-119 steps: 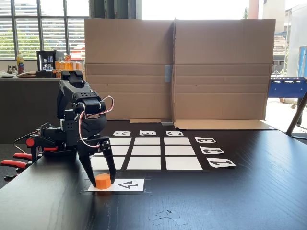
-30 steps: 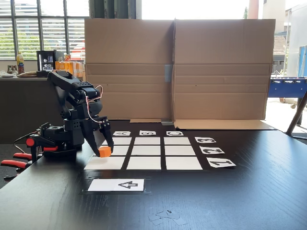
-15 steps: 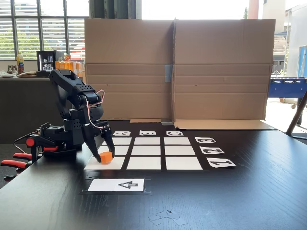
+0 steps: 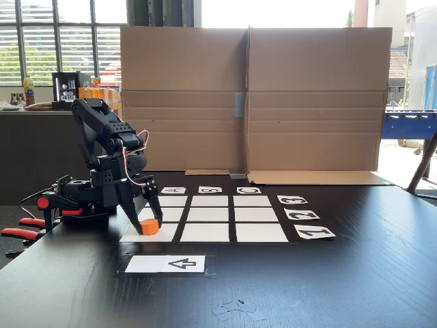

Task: Pick up the round, orange token and place it in the grid on square A1.

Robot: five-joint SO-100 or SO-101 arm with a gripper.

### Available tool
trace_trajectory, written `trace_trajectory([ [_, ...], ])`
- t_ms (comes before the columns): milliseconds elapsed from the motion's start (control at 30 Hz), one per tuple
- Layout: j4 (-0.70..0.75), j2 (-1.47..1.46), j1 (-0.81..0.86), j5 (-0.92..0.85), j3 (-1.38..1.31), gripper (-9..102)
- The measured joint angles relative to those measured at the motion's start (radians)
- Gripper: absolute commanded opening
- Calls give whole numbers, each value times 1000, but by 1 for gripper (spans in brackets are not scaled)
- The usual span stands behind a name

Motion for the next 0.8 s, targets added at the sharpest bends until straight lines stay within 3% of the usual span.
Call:
trace_trajectory([
  [200,-11,-11,9,-8,-2,32],
  [800,-84,29,80,-8,5,39],
])
